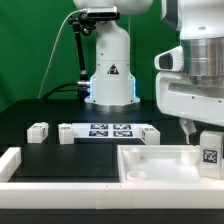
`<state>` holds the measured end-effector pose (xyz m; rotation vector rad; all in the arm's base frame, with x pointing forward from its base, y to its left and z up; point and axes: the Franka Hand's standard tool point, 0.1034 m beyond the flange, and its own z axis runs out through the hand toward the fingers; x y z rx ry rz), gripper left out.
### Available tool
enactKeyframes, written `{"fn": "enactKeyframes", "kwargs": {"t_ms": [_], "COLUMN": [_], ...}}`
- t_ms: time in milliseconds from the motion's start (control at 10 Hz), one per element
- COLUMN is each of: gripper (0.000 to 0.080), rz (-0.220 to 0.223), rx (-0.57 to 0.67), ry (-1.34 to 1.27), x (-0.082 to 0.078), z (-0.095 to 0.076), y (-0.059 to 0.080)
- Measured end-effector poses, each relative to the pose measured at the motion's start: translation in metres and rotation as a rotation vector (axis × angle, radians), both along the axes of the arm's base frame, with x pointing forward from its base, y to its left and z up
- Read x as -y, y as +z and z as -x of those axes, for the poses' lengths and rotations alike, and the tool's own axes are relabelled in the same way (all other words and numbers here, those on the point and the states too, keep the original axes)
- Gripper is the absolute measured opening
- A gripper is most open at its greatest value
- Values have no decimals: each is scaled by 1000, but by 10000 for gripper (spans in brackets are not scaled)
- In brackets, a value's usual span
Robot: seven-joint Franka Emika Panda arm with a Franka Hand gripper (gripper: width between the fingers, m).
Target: Assemble one leg
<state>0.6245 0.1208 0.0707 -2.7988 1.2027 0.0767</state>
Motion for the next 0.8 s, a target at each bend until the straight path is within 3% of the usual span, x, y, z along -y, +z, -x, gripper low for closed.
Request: {"fn": "enactKeyframes", "kwargs": {"t_ms": [600,700,800], "gripper": [649,516,516], "rz": [5,5,5], "rx": [50,50,50], "ry": [412,411,411], "x": [7,7,7], "z": [-2,-2,-2], "y": [-1,-1,-1]}}
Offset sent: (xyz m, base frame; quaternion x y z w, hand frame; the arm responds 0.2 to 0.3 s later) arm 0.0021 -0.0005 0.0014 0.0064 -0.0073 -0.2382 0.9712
